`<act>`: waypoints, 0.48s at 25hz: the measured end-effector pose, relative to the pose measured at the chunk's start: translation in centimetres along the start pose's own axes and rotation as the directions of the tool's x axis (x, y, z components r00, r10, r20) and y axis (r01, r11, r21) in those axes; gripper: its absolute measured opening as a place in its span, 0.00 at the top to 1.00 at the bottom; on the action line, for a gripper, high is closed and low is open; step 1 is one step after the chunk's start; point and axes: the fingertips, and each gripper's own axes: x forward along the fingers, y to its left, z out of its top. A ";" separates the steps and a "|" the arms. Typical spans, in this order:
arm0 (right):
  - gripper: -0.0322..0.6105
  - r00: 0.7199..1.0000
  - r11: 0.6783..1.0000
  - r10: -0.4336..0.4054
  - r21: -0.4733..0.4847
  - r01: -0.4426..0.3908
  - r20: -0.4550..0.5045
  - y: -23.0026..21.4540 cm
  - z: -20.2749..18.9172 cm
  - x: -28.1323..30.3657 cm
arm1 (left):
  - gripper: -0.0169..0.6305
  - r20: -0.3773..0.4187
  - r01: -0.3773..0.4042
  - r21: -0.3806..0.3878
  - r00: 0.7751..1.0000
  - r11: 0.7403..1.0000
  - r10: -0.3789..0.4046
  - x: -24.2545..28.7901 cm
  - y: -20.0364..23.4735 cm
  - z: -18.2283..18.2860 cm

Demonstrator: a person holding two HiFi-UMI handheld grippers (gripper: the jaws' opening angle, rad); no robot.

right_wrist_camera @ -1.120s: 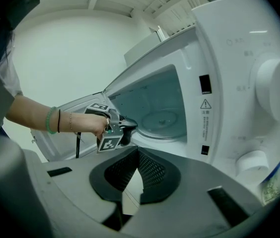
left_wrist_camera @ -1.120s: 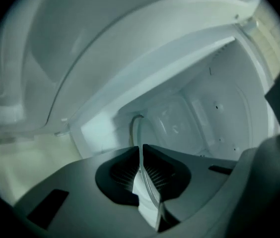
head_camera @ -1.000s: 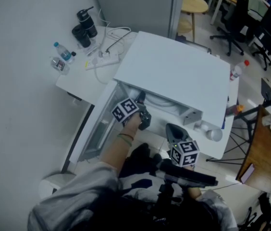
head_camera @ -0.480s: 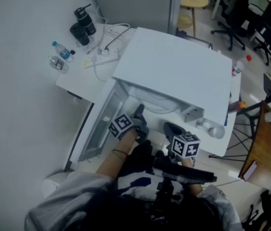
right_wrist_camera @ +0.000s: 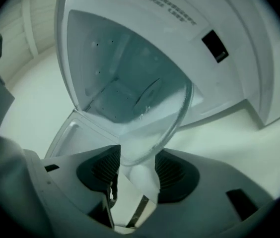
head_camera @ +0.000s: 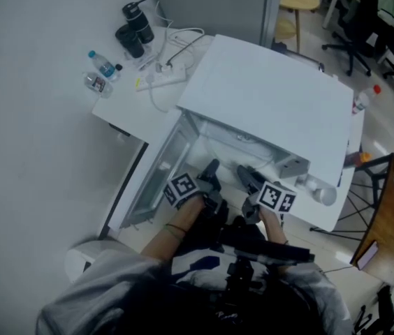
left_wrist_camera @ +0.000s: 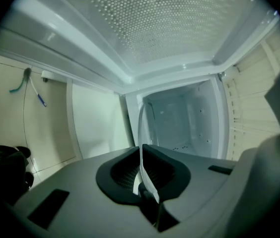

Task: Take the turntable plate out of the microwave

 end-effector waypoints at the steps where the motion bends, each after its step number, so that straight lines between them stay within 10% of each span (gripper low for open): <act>1: 0.61 1.000 0.999 0.025 0.030 -0.026 0.017 -0.1 0.3 0.2 | 0.95 -0.005 -0.001 -0.001 1.000 1.000 0.001 -0.3 0.1 -0.3; 4: 0.81 0.999 0.996 0.042 0.080 -0.045 0.035 -0.8 0.7 0.2 | 0.95 -0.018 0.012 0.000 1.000 1.000 -0.012 -0.9 0.1 -0.8; 12: 0.83 0.998 0.994 0.052 0.093 -0.056 0.036 -0.6 0.4 -0.7 | 0.82 -0.077 0.204 0.097 0.977 0.974 -0.197 0.8 -1.4 -0.9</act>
